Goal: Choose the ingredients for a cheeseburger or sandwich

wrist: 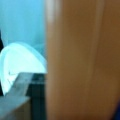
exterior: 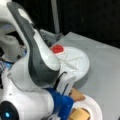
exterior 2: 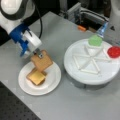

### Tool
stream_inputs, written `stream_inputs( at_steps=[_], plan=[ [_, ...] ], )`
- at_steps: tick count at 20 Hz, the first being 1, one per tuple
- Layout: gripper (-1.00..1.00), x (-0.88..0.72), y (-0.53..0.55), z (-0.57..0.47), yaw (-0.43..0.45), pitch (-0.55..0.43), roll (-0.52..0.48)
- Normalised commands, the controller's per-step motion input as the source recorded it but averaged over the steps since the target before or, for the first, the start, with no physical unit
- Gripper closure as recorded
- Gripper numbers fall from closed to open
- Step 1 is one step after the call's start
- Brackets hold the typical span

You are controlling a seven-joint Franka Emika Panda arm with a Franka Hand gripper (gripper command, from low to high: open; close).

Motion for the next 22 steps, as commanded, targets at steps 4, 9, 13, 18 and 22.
stream_inputs(
  at_steps=[4, 9, 13, 18, 22],
  plan=[
    [1.0, 0.56, -0.28, -0.09, 0.21, 0.052, 0.182],
    [1.0, 0.57, -0.29, -0.07, 0.237, 0.048, 0.172],
    [1.0, 0.46, -0.24, -0.05, 0.254, 0.052, 0.17],
    [1.0, 0.39, -0.21, -0.11, 0.281, 0.026, 0.151],
    [1.0, 0.32, -0.21, -0.13, 0.263, 0.013, 0.029]
  ],
)
